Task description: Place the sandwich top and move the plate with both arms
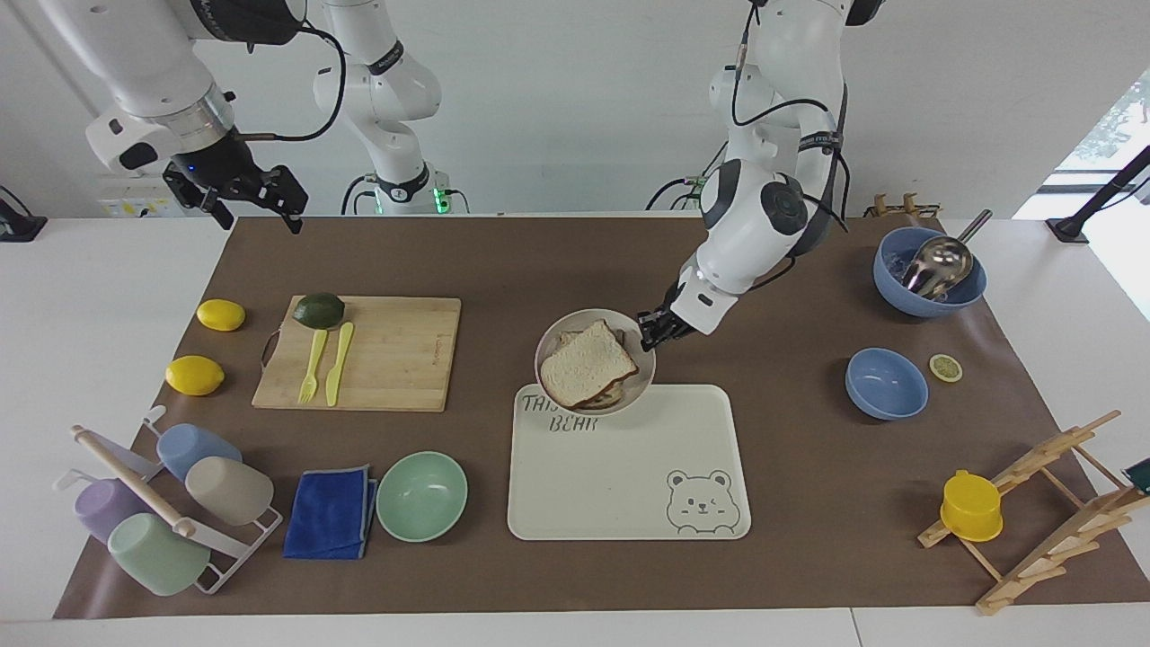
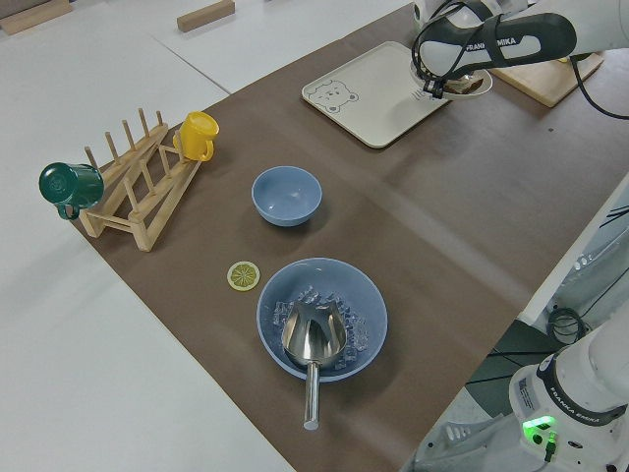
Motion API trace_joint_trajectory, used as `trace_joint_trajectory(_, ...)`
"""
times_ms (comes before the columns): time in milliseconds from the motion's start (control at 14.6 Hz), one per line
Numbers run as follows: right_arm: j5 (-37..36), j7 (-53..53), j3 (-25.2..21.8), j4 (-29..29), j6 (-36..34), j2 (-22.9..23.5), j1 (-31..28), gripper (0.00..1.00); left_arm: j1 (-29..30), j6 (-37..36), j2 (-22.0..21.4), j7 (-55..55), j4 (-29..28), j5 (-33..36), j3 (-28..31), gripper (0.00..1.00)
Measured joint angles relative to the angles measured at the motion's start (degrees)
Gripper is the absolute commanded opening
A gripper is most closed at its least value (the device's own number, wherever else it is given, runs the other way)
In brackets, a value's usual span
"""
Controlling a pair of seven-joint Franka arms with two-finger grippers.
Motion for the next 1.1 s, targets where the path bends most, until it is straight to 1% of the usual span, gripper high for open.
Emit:
trace_joint_trajectory(274, 0.00, 0.00, 0.00, 0.00, 0.00, 0.00, 0.00, 1.00, 2.30, -0.60, 8.32, 0.41, 8.45, 0.33, 0.29, 0.00)
trace_joint_trajectory(411, 0.00, 0.00, 0.00, 0.00, 0.00, 0.00, 0.00, 1.00, 3.61, -0.20, 10.83, 0.78, 10.00, 1.01, 0.35, 0.00)
trace_joint_trajectory(684, 0.00, 0.00, 0.00, 0.00, 0.00, 0.00, 0.00, 1.00, 5.07, 3.35, 13.54, 1.65, 10.46, 1.25, 0.42, 0.00)
trace_joint_trajectory(1095, 0.00, 0.00, 0.00, 0.00, 0.00, 0.00, 0.00, 1.00, 5.69, 4.93, 14.00, 2.06, 10.51, 1.26, 0.33, 0.00)
